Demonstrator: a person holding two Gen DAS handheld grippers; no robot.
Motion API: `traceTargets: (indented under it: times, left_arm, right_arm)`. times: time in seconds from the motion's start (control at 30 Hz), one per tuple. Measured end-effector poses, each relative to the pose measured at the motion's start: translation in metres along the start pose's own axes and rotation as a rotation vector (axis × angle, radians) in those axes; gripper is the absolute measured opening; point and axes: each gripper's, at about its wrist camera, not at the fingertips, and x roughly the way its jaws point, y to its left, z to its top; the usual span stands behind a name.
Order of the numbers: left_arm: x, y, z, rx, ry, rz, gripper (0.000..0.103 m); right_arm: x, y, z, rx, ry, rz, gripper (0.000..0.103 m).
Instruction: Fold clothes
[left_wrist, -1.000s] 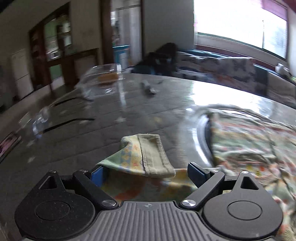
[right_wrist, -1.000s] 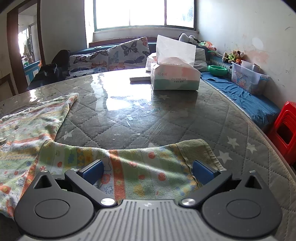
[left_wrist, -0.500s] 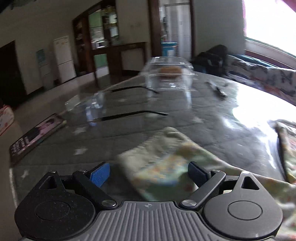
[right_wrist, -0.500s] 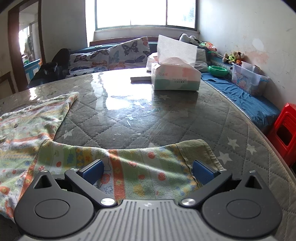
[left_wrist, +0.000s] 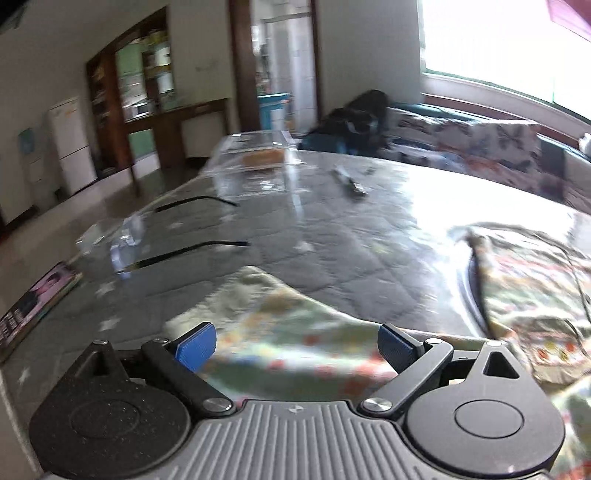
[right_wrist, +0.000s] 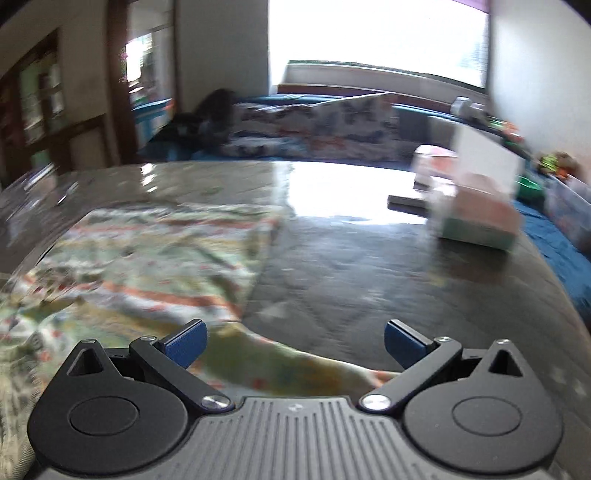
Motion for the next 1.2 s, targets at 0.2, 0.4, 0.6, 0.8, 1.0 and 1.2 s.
traceTargets:
  times: [0.2, 0.4, 0.6, 0.8, 1.0, 1.2]
  left_arm:
    - [0.012, -0.006, -0.012, 0.049, 0.006, 0.026, 0.099]
    - [0.015, 0.005, -0.012, 0.060, -0.002, 0.100, 0.101]
    - [0.013, 0.014, -0.008, 0.050, 0.011, 0.141, 0.100]
    - [-0.013, -0.008, -0.004, 0.048, -0.013, 0.019, 0.101]
    - [-0.019, -0.042, -0.013, 0.125, -0.009, -0.063, 0.101]
    - [-0.017, -0.038, -0.029, 0.182, -0.015, -0.020, 0.103]
  right_arm:
    - [0.012, 0.015, -0.003, -0.027, 0.028, 0.038, 0.103]
    - [0.016, 0.027, -0.003, -0.091, 0.030, 0.034, 0.103]
    - [0.022, 0.033, -0.007, -0.124, 0.048, 0.027, 0.103]
    - [0.022, 0.035, -0.009, -0.132, 0.044, 0.025, 0.103]
    - [0.024, 0.029, -0.011, -0.111, 0.039, 0.052, 0.103]
    - [0.025, 0.026, -0.012, -0.097, 0.036, 0.066, 0.103]
